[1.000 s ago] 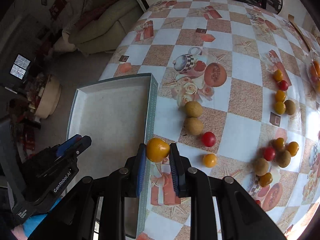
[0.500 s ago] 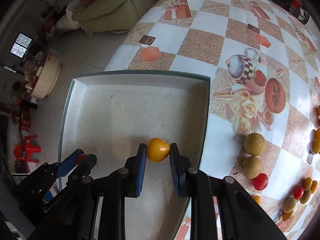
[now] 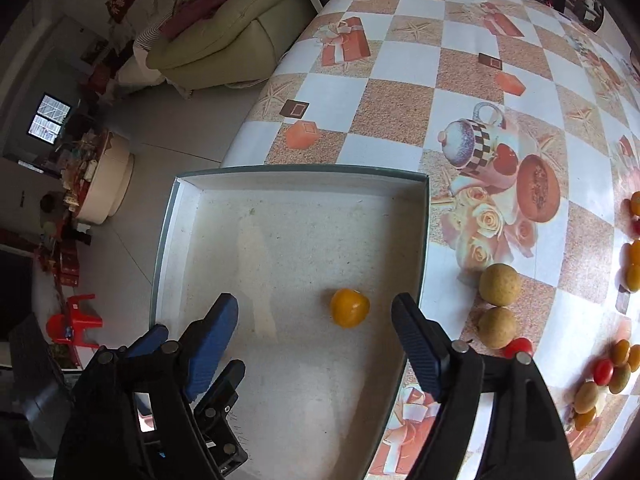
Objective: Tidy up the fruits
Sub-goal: 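Carry both tomatoes over the white tray and open both tools to drop them, then move both tools back over the tomatoes on the table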
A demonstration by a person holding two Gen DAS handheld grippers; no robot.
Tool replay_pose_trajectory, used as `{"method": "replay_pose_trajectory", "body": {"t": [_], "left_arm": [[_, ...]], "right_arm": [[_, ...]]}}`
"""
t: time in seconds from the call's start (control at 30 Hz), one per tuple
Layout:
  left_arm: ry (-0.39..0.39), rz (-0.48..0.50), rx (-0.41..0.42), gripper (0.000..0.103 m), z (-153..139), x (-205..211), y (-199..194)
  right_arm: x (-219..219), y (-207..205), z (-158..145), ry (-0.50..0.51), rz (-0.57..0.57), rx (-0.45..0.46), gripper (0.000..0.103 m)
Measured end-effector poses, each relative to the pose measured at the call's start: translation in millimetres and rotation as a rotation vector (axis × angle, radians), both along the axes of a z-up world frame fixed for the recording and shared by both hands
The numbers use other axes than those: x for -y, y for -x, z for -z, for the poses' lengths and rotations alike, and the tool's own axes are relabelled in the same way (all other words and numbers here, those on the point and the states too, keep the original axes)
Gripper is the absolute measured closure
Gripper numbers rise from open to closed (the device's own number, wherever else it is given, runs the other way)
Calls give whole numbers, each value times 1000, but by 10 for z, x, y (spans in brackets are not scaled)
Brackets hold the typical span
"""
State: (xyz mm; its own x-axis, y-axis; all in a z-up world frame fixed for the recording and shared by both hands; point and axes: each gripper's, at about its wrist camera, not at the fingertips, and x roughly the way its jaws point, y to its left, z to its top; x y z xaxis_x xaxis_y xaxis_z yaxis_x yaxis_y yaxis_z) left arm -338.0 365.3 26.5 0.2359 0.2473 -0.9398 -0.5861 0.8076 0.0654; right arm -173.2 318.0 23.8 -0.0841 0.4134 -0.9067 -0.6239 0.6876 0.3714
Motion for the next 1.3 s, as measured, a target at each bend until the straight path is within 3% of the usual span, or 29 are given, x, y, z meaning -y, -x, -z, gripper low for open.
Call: {"method": "replay_pose_trajectory", "body": {"t": [0.2, 0.6, 0.77, 1.03, 1.17, 1.3], "left_arm": [[3, 87, 11, 18, -170, 267, -245], [51, 327, 88, 18, -515, 1199, -1310], [66, 392, 91, 18, -407, 1605, -1797], [108, 422, 71, 18, -83, 1930, -2389], [95, 433, 55, 23, 43, 2029, -2513], [102, 426, 30, 26, 169, 2084, -2602]], "right_arm": [[498, -124, -168, 5, 109, 27, 20], [2276, -695, -319, 153, 458, 141, 20], [2894, -975, -168, 221, 592, 127, 20], [3320, -1302, -40, 244, 621, 147, 20], [3383, -1461, 32, 252, 616, 163, 35], [3476, -1587, 143, 255, 621, 155, 40]]}}
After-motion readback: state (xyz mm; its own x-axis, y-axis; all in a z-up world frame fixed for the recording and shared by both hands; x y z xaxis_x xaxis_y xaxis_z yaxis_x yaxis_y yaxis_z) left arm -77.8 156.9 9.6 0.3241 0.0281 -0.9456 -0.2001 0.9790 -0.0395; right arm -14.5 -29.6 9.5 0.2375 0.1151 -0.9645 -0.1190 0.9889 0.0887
